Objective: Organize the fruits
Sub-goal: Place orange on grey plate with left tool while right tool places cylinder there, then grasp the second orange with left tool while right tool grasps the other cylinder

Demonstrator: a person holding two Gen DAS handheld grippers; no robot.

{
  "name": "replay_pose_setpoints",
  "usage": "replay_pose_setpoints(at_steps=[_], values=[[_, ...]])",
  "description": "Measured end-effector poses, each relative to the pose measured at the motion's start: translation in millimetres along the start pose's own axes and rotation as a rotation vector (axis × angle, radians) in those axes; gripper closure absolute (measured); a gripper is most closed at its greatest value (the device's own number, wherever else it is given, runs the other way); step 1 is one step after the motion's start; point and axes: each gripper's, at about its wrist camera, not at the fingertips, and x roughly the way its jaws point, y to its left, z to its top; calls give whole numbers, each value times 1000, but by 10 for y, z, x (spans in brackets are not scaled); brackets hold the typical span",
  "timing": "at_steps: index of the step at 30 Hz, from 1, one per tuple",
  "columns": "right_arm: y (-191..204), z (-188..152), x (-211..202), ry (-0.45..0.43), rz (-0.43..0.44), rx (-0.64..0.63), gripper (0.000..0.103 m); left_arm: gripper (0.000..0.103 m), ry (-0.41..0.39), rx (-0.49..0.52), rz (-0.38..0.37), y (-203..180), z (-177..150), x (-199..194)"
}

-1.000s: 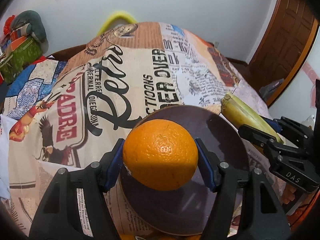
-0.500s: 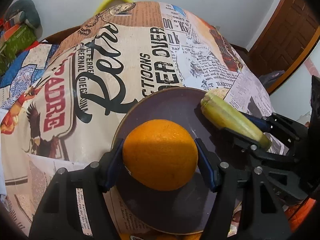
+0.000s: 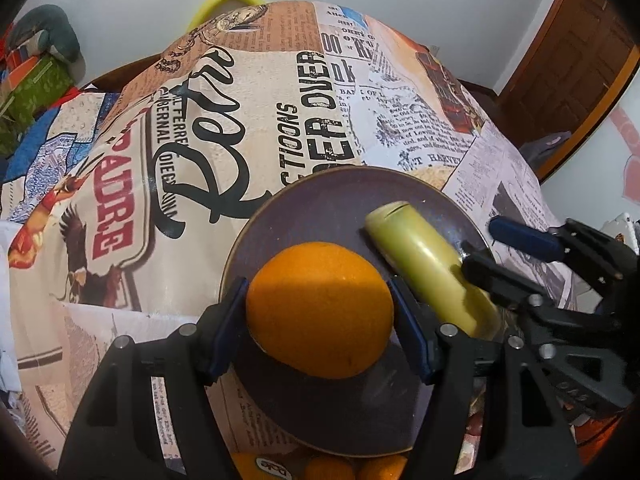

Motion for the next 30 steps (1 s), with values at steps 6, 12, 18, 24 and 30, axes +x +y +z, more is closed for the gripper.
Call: replay_pose_setpoints(at_steps=[6,12,18,24,30], values=[[-30,-43,-220,-37,5,38,64,35,11,30,17,-57,-55,-37],[-1,-100,-418,-72,-12,47,58,29,-41,44,14,-98,-98,-233],[57,-181,-619,-101,-25,58,58,29,-107,42,26,-96,-170,-554],[150,-323,-830,-126,-49,61,57,22,-193,50,46,-53,-352,-955],[212,-498,-962,-137,-71,72,53,17,-243,62,75,1,-620,-1231]])
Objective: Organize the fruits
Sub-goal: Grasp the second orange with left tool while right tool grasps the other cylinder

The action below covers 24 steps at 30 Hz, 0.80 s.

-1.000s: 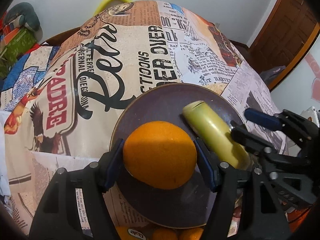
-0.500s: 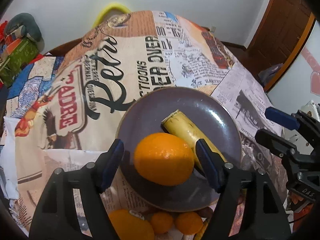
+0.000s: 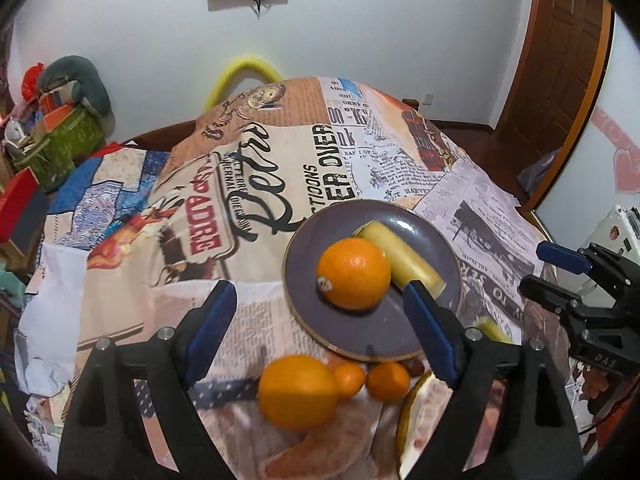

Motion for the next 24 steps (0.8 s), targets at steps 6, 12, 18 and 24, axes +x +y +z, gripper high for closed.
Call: replay_pose_setpoints(at_steps=[6,12,18,24], values=[[60,-179,-96,11,-23,8,53,15,-5,22,32,39,-256,-155],[103,-391,-78,46,-32,17,53,13,25,8,30,119,-503,-124],[139,-568,18,90,-33,23,53,13,78,-6,22,163,-713,42],[131,-679,140,127,-11,42,53,13,114,-4,29,195,-823,210]])
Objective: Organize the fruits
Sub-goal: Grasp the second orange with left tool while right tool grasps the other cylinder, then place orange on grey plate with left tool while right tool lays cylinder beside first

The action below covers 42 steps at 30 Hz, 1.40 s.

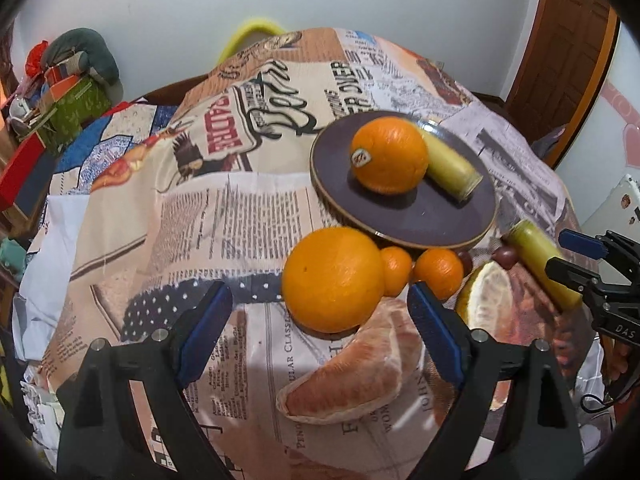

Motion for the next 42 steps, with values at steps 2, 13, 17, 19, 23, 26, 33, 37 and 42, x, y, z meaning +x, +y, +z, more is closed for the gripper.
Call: replay_pose_setpoints(at_steps=[2,13,17,19,23,26,33,37,42], values=[[1,-20,42,13,8,6,53,13,8,2,-4,5,-10,58],[-50,-76,87,19,2,19,69,20,-9,-26,-25,67,-3,244],[-76,-72,98,18,18,23,69,30,-12,-65,-91,112,-12,288],[-65,-68,104,24,18,19,69,37,-5,-103,-145,155,-5,309],[-41,-46,133,31,11,5,69,40,0,-117,-158,152,6,309],[-33,-27,132,27,6,2,70,40,2,-92,-135,110,10,277],[-78,21,-2,-20,15,33,70,41,-33,-100,-102,159,60,120],[-104,85,-100,-56,6,38,70,41,-66,-98,-98,166,131,-2],[-139,165,-160,-92,5,54,70,41,-92,-83,-113,96,245,-70]])
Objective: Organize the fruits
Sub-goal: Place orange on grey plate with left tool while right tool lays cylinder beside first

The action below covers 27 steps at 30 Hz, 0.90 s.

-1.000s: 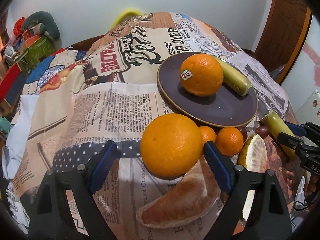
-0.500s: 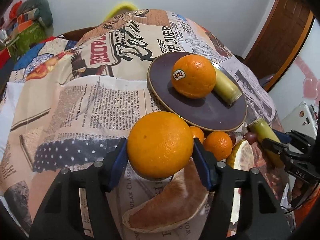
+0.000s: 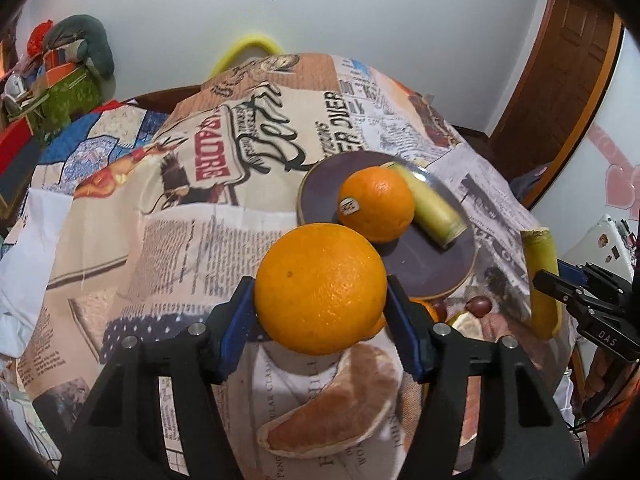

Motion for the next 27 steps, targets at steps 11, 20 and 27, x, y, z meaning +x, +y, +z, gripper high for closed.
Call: replay_pose_setpoints(at_steps=[11,20,27], values=[[-51,150,4,-40,-2,-4,70,41,42,51,-78,-402,107,327],[-122,286,81,-61,9,2,70,41,54,59,-85,-511,220,560],[-92,416,179,-74,34,-9,70,41,68,12,-50,-377,395,762]])
